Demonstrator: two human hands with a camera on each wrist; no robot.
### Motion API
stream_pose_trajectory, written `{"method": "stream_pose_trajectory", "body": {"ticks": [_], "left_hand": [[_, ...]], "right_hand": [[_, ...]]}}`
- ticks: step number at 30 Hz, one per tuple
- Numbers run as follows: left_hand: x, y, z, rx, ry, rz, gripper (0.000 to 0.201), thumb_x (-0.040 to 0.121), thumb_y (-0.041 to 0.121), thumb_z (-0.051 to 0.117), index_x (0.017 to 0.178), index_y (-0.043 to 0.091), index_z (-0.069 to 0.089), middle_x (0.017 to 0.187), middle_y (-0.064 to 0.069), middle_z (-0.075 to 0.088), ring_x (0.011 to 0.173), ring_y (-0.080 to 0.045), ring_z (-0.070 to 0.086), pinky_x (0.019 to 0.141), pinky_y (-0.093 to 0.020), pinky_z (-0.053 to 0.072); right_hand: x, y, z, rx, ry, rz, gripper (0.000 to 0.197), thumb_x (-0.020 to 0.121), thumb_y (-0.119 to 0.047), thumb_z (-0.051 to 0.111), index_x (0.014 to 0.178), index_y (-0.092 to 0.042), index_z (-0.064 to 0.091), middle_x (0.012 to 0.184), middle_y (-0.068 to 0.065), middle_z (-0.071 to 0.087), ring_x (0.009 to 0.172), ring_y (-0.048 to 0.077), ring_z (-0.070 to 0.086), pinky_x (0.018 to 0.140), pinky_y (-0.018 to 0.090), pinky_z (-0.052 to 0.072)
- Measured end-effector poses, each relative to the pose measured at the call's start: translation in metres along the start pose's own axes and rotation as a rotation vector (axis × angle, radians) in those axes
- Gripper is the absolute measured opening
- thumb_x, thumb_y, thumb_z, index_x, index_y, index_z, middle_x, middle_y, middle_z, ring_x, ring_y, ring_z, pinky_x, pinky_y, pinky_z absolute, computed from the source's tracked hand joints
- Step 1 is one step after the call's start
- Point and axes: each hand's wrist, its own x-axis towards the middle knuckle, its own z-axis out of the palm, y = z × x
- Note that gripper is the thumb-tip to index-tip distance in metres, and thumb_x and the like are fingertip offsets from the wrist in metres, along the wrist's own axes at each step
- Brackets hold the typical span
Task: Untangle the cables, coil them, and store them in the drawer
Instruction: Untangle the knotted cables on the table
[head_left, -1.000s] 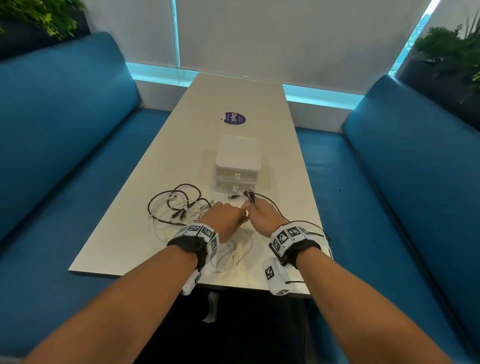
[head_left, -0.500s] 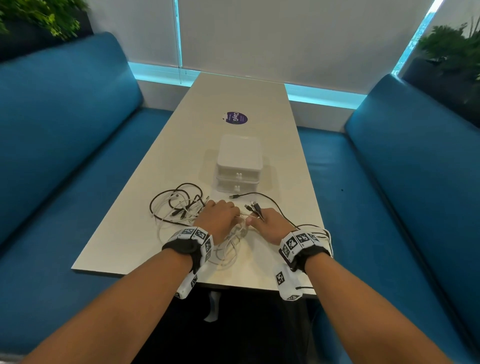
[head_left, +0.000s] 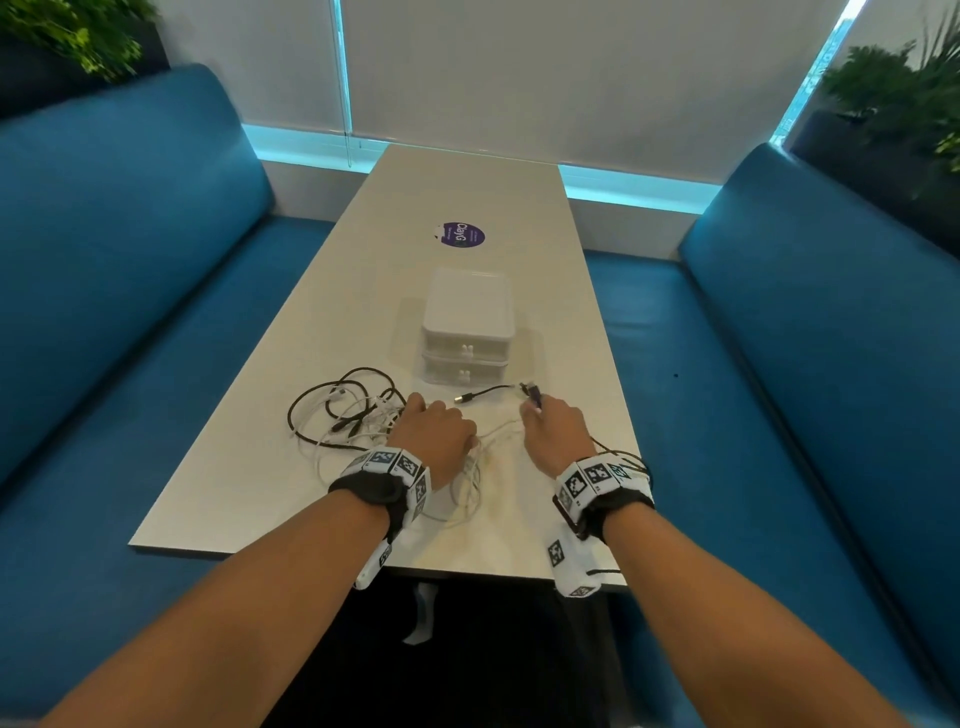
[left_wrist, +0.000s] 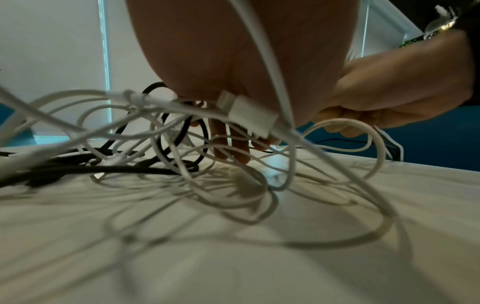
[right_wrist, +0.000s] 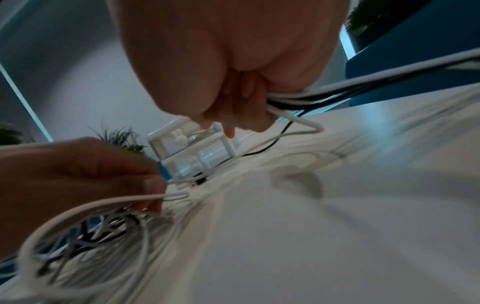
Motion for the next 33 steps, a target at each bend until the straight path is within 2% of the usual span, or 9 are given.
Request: {"method": "stream_pose_trajectory", "body": {"ticks": [5,9,13,16,22,25,27,30,33], "left_hand": [[0.005,0.000,-0.002,-0.097,0.053,-0.003,0.018,0.103,0.026,0.041,0.105,0.028,0.059,0.096,0.005,0.061,0.091,-0.021,0.059,0.090,-0.041,0.028],[0.002,-0.008,0.001,-0.046,0.066,0.002,0.012,0.102,0.021,0.043,0.093,0.028,0.047,0.084,0.008,0.065,0.084,-0.021,0.061,0.088,-0.040,0.026],[-0.002,-0.017,0.004,0.042,0.015,0.023,0.016,0.105,0.031,0.039,0.100,0.027,0.054,0.087,0.007,0.066,0.089,-0.021,0.062,0.094,-0.043,0.028],[-0.005,-0.022,0.005,0.092,0.000,0.033,0.019,0.104,0.029,0.040,0.107,0.026,0.058,0.096,0.005,0.069,0.097,-0.021,0.062,0.096,-0.044,0.027],[-0.010,-0.031,0.003,0.103,-0.036,0.006,0.014,0.098,0.025,0.051,0.110,0.031,0.055,0.086,0.009,0.062,0.094,-0.019,0.060,0.097,-0.045,0.025],[-0.006,-0.026,-0.005,0.032,-0.051,0.004,0.022,0.105,0.031,0.032,0.110,0.027,0.053,0.078,0.008,0.060,0.085,-0.022,0.060,0.099,-0.045,0.025],[-0.006,-0.021,-0.008,0.041,-0.068,0.015,0.029,0.106,0.034,0.024,0.110,0.025,0.052,0.076,0.006,0.060,0.084,-0.023,0.061,0.101,-0.046,0.024],[-0.009,-0.016,-0.008,0.095,-0.079,0.023,0.029,0.105,0.034,0.026,0.106,0.025,0.054,0.071,0.003,0.056,0.078,-0.025,0.059,0.101,-0.048,0.025],[-0.009,-0.012,-0.009,0.087,-0.071,-0.001,0.030,0.104,0.036,0.027,0.103,0.024,0.055,0.070,0.002,0.055,0.073,-0.027,0.052,0.099,-0.049,0.025]], "right_hand": [[-0.007,-0.021,0.015,-0.006,-0.227,-0.134,0.026,0.094,-0.031,0.053,0.107,-0.015,0.068,0.102,0.010,0.070,0.094,0.029,0.065,0.075,0.033,0.050],[-0.007,-0.017,0.017,0.033,-0.240,-0.163,0.030,0.095,-0.048,0.055,0.100,-0.021,0.066,0.090,0.003,0.070,0.082,0.022,0.064,0.067,0.032,0.046],[-0.007,-0.012,0.014,0.083,-0.289,-0.094,0.027,0.093,-0.043,0.057,0.087,-0.019,0.068,0.086,0.007,0.070,0.080,0.025,0.064,0.071,0.035,0.048],[-0.001,-0.005,0.007,0.033,-0.255,-0.040,0.020,0.094,-0.038,0.056,0.081,-0.025,0.064,0.089,0.007,0.070,0.078,0.024,0.062,0.063,0.031,0.044],[0.008,0.035,-0.018,-0.131,-0.068,0.182,0.033,0.099,-0.035,0.049,0.107,-0.007,0.064,0.093,0.013,0.065,0.076,0.029,0.056,0.063,0.029,0.040],[0.007,0.030,-0.010,-0.135,-0.053,0.139,0.037,0.102,-0.036,0.044,0.118,-0.007,0.061,0.112,0.017,0.065,0.098,0.035,0.061,0.075,0.034,0.047],[0.005,0.018,-0.006,-0.101,-0.024,0.099,0.038,0.103,-0.036,0.042,0.122,-0.008,0.060,0.116,0.018,0.065,0.107,0.036,0.059,0.080,0.034,0.043],[-0.003,-0.003,0.002,-0.069,-0.007,0.007,0.039,0.101,-0.038,0.045,0.125,-0.011,0.060,0.116,0.017,0.066,0.110,0.035,0.059,0.080,0.033,0.043],[-0.011,-0.023,0.010,0.002,-0.062,-0.089,0.035,0.099,-0.038,0.050,0.117,-0.013,0.066,0.108,0.015,0.070,0.105,0.033,0.061,0.081,0.033,0.046]]}}
